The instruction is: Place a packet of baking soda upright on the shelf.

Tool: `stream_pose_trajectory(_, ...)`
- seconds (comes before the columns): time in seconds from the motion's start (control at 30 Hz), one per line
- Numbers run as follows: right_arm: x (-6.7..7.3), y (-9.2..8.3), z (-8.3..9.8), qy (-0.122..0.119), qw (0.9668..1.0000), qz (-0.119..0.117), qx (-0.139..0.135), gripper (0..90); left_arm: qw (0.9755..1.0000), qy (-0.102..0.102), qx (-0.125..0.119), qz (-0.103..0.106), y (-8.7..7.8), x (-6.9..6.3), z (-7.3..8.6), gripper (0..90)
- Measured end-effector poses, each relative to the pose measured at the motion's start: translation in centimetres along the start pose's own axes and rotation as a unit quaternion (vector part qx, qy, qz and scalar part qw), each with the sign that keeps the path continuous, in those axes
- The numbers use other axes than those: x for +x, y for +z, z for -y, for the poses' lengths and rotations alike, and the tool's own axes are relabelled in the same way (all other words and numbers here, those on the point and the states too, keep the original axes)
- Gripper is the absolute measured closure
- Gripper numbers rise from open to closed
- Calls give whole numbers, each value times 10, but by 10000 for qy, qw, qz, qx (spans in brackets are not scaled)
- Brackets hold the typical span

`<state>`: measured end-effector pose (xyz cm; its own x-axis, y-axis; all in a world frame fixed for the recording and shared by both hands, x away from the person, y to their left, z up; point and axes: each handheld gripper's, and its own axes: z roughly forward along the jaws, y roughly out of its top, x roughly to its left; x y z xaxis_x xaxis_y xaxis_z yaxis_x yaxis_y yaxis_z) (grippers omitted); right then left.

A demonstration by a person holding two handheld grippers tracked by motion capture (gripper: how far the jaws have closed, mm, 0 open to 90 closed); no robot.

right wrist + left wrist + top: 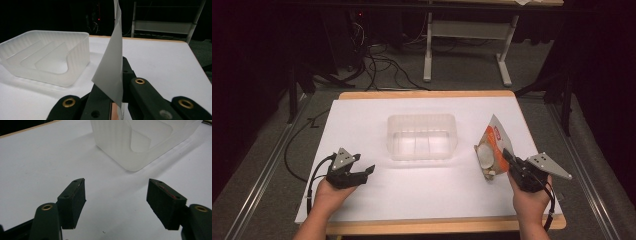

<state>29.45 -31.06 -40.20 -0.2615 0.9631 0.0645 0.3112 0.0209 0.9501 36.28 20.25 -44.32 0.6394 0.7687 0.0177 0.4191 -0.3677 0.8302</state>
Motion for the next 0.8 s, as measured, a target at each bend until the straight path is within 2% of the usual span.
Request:
stream_pose_trajectory(0.57,9,-3,-9,-283,9995,11,-148,900,10000,-1,-58,-35,-1,1,0,319)
stream_pose_trajectory(0.8,9,-7,-14,-316,9992,7,-236,900,10000,11,-63,-39,-1,0,0,319)
